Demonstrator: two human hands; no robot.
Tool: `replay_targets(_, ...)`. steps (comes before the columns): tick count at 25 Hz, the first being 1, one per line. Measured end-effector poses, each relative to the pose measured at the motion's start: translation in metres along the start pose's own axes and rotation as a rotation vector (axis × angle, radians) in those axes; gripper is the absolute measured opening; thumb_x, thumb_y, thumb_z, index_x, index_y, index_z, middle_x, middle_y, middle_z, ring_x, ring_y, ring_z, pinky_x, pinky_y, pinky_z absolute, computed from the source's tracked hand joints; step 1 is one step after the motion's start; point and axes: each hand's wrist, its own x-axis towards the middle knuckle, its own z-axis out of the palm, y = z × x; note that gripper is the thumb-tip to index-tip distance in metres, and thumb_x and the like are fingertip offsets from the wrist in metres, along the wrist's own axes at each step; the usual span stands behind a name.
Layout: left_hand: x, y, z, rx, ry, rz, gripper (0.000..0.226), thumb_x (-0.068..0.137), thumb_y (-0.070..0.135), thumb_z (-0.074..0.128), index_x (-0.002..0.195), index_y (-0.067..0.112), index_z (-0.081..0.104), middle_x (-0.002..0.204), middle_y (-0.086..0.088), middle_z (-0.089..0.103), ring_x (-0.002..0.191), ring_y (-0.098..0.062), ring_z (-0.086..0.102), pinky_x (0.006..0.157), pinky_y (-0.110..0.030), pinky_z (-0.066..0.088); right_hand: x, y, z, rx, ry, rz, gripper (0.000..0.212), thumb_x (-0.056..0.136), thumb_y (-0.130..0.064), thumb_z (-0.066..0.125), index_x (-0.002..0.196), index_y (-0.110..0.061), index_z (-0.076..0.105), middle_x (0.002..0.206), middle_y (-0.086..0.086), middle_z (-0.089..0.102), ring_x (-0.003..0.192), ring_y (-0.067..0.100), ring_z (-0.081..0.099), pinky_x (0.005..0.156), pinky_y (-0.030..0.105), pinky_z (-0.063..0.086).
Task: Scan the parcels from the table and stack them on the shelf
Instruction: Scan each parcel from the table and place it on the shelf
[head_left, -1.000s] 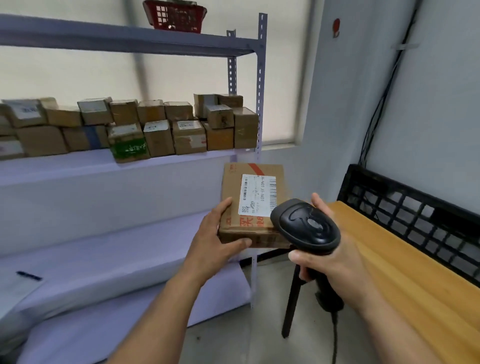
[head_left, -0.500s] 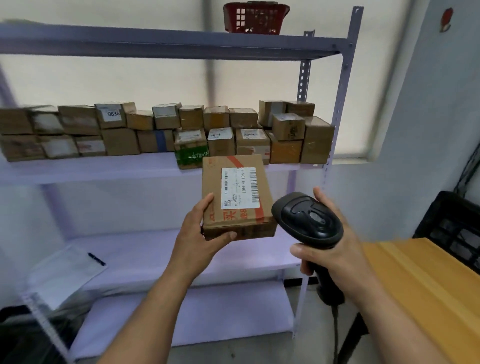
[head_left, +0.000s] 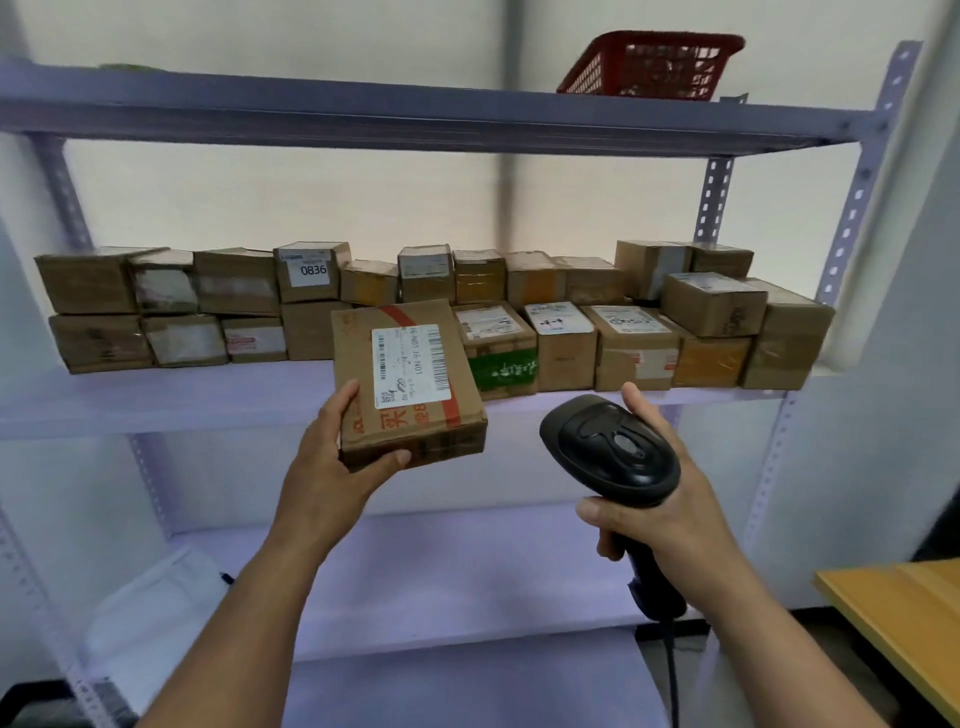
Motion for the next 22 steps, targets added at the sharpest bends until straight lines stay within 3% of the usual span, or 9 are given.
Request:
replay_targets(5, 0.064, -0.032, -0.013, 0.075, -0.072, -0.009, 0.085, 0.08, 0.029, 0.076, 0.148, 0.034, 0.025, 0.148, -0.001, 0.04, 0.13, -0.024, 0.044, 0.102, -0.044, 0.042, 0.032, 0.005, 0.04, 0.003, 0.042, 0.022, 0.1, 0.068, 0.002, 0.085, 0.129, -0.06, 0.036, 0.124, 0.002, 0.061, 0.053, 0.023, 0.064, 0.053, 0.035, 0.056)
replay_targets(10, 0.121, -0.054, -0.005, 0.262, -0.166, -0.028, 0.084, 0.081, 0.047, 0.071, 0.149, 0.035, 0.022, 0.148, -0.002, 0.042, 0.131, -0.03, 0.043, 0.103, -0.051, 0.041, 0.053, 0.01, 0.062, -0.01, 0.088, 0.065, 0.101, 0.068, 0.007, 0.081, 0.131, -0.058, 0.036, 0.121, 0.001, 0.062, 0.053, 0.024, 0.064, 0.052, 0.035, 0.056)
replay_targets(15, 0.147, -0.061, 0.014, 0.341, -0.233, -0.035, 0.078, 0.085, 0.057, 0.06, 0.149, 0.037, 0.02, 0.146, -0.003, 0.046, 0.13, -0.034, 0.04, 0.103, -0.047, 0.031, 0.067, 0.013, 0.071, -0.048, 0.137, 0.079, 0.102, 0.068, 0.009, 0.08, 0.132, -0.057, 0.035, 0.118, -0.003, 0.063, 0.053, 0.024, 0.065, 0.052, 0.035, 0.056)
replay_targets(22, 0.157, -0.076, 0.03, 0.444, -0.181, -0.017, 0.099, 0.08, 0.068, 0.056, 0.153, 0.032, 0.0, 0.142, -0.009, 0.049, 0.126, -0.036, 0.043, 0.1, -0.047, 0.032, 0.061, 0.017, 0.077, -0.062, 0.167, 0.126, 0.1, 0.07, 0.009, 0.079, 0.13, -0.058, 0.038, 0.118, -0.002, 0.062, 0.052, 0.023, 0.063, 0.052, 0.034, 0.056)
